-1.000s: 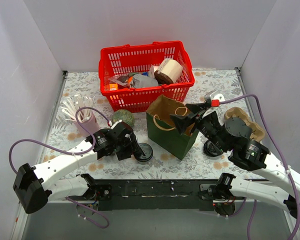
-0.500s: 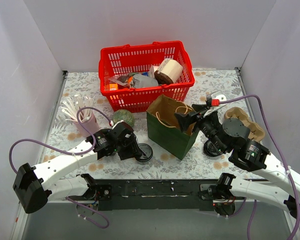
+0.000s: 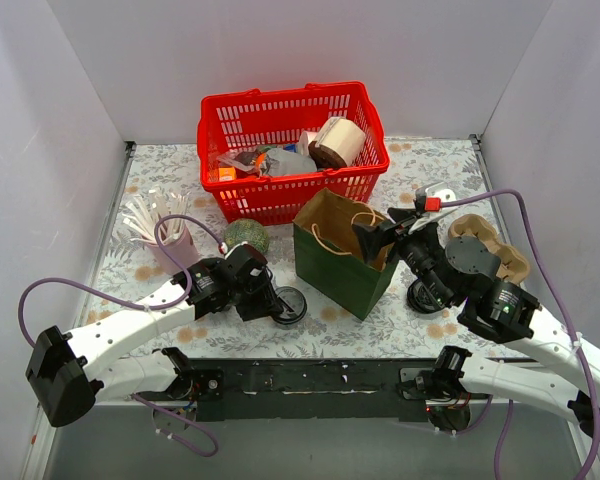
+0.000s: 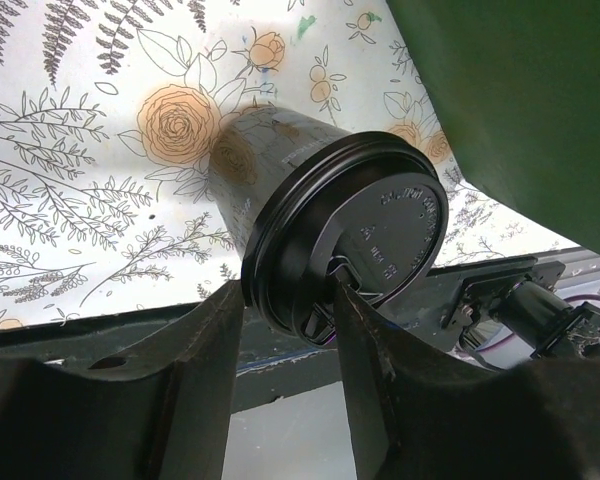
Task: Pack the takeout coffee
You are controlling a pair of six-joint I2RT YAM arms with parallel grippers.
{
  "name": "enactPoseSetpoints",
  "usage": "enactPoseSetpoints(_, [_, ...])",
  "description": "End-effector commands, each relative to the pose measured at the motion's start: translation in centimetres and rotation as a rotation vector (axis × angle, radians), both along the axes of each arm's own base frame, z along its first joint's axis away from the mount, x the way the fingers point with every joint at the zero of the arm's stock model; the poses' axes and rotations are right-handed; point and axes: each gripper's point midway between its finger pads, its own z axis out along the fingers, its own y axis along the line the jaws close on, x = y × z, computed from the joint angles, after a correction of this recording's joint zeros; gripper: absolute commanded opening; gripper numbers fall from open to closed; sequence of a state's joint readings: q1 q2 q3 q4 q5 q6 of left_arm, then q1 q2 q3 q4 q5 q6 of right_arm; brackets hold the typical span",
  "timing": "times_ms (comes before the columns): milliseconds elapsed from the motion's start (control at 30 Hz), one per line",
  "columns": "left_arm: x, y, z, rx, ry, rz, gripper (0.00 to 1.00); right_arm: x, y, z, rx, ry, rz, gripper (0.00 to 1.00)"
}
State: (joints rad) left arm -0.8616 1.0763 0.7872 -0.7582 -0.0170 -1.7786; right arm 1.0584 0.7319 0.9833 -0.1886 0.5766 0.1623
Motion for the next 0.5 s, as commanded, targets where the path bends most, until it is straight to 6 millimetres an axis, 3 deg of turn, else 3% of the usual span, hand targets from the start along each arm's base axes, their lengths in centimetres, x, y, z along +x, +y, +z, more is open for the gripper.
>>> enactPoseSetpoints(0, [-0.2,1.3,-0.9,0.072,0.018,0.035,0.39,0.2,-0.9,-0.3,0.015,0.008,-0.042,0.87])
enactPoseSetpoints(267, [-0.2,0.3,-0.6,0.047,0.037,0.017,0.36,0.4,-2.0,-0.3,0.022,0.012,-0.094,0.87])
enactPoseSetpoints(400, [-0.1,0.3,-0.6,0.061,0.034,-0.001,0.21,0.5,-2.6,-0.5,0.023,0.015,-0.123,0.87])
enactPoseSetpoints(467, [0.2,0.3,-0.6,0.072,0.025,-0.004,0.18,0.7,-2.9,-0.6,0.021,0.016,-0.141,0.87])
